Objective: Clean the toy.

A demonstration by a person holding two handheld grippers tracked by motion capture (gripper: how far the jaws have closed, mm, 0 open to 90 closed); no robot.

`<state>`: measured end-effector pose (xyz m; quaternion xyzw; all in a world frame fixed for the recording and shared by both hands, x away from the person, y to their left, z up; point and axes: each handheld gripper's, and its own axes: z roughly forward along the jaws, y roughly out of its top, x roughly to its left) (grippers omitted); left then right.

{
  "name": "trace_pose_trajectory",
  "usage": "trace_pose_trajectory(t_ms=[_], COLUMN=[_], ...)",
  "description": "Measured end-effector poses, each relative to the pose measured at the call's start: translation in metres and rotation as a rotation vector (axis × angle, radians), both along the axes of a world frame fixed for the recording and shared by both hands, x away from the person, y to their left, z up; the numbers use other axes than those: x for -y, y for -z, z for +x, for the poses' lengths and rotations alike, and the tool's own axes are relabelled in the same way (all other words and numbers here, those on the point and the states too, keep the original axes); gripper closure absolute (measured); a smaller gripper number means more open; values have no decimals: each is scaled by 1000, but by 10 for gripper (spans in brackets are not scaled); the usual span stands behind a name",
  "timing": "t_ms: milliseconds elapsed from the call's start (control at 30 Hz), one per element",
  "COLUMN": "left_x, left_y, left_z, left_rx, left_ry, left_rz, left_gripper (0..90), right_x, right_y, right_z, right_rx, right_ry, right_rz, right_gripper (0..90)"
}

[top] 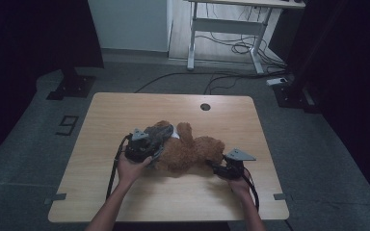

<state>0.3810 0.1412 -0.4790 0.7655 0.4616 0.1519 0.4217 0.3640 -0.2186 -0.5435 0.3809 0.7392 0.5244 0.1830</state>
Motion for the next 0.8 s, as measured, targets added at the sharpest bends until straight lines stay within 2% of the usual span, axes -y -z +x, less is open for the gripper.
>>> trace_pose_trajectory(t_ms=[67,133,200,267,367,467,567,633,733,800], left_x=[-3,-8,-13,-14,-13,-10,3,18,42,56], left_y=[7,18,24,23,10,-12,-33,-43,-48,-44], left_z=[1,3,3,2,1,1,3,5,11,17], left_rx=[-8,-34,-44,-45,-27,17,52,69,68,43], left_ry=[-18,-35,-37,-35,-32,-19,11,35,71,87], left_rz=[13,21,-7,-10,9,-10,-30,-25,-5,8], left_gripper=[776,776,776,776,775,774,772,771,770,769], right_x=[0,0,0,0,0,0,0,-1,-1,0], right_y=[0,0,0,0,1,1,1,1,0,0], right_z=[0,0,0,0,1,2,2,2,2,2], right_rx=[0,0,0,-1,-3,-4,-3,-3,-4,-4], right_ry=[1,3,3,3,6,11,10,10,11,9], right_rz=[3,4,6,7,12,17,16,16,14,13], right_gripper=[446,446,446,446,447,447,447,447,446,446])
